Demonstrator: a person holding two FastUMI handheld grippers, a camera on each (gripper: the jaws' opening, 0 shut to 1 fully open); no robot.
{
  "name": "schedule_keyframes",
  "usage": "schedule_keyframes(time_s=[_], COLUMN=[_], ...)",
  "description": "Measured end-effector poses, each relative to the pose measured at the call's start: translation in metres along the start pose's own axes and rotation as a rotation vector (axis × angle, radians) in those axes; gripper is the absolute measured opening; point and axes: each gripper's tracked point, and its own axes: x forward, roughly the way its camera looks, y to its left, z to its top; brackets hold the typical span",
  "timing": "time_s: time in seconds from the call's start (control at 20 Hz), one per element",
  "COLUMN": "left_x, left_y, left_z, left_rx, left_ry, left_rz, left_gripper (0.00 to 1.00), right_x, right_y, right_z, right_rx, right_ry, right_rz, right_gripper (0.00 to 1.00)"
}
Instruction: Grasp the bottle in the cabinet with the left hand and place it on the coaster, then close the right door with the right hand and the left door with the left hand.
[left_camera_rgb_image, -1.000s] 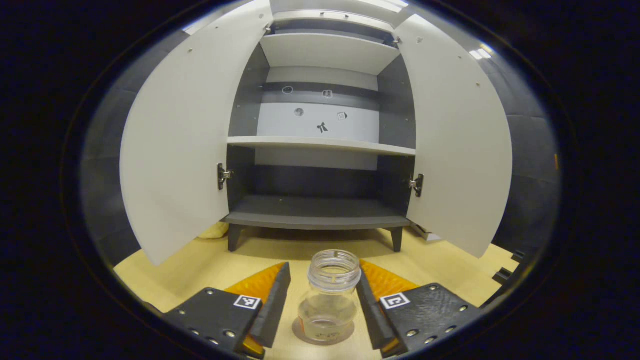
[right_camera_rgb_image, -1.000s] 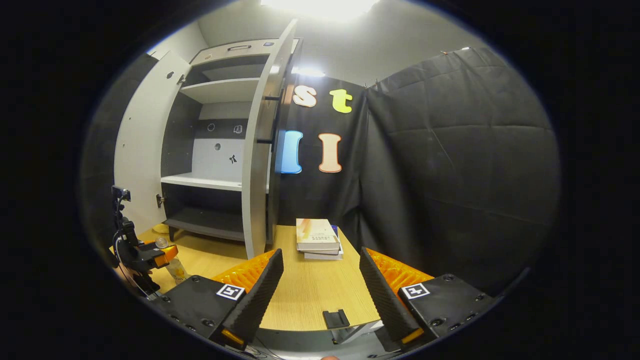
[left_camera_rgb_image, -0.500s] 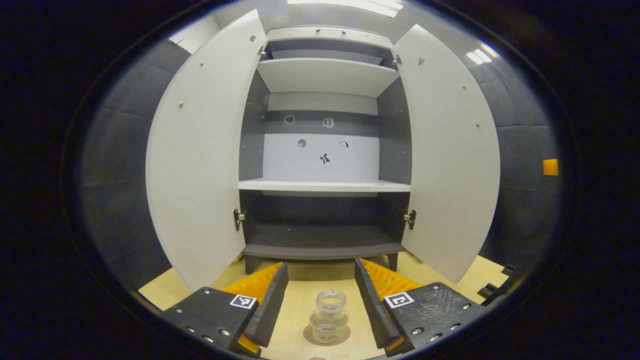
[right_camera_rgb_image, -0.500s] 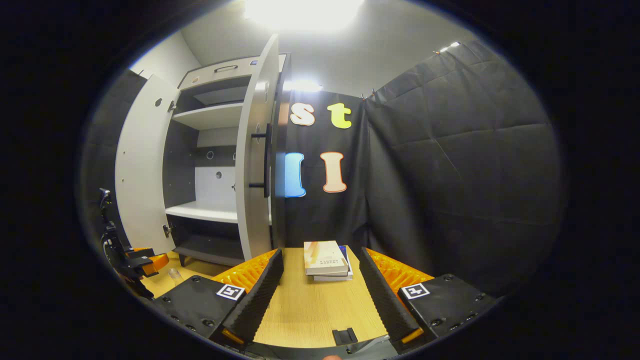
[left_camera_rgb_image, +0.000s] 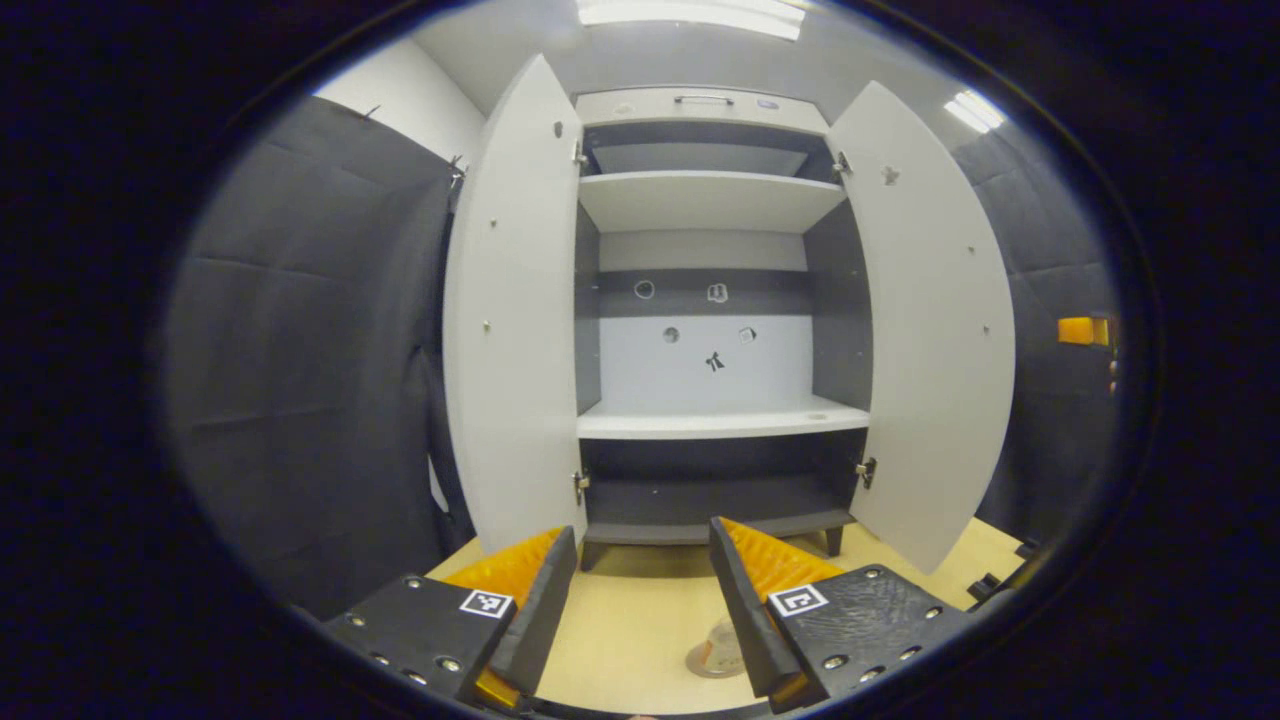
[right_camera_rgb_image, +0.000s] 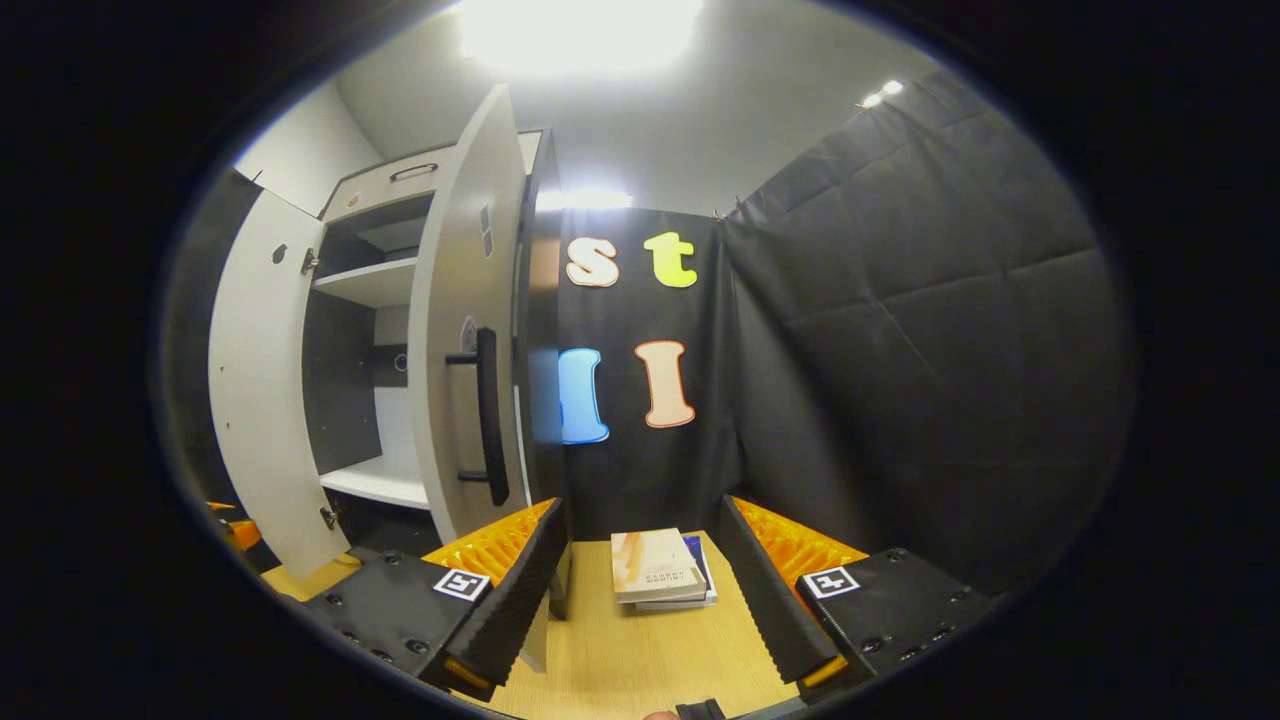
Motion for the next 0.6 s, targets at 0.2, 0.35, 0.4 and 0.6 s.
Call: schedule_keyframes(time_s=[0.2, 0.35, 0.4, 0.6], left_x=[-0.01, -0.019, -0.02, -0.022], left_y=[0.047, 0.078, 0.086, 0.125], left_z=[0.015, 0.024, 0.026, 0.032], left_rx=[0.025, 0.028, 0.027, 0.021], left_ry=[-0.012, -0.025, -0.025, -0.026], left_rz=[0.074, 0.117, 0.128, 0.183], left_gripper=[0.77, 0.77, 0.77, 0.77], right_x=[0.025, 0.04, 0.044, 0.058], right_y=[0.003, 0.011, 0.014, 0.026], right_z=[0.006, 0.009, 0.011, 0.014], right_rx=[-0.012, -0.025, -0.027, -0.02], right_ry=[0.004, 0.004, 0.004, 0.016], right_rz=[-0.035, -0.052, -0.06, -0.075], right_gripper=[0.98, 0.97, 0.98, 0.98])
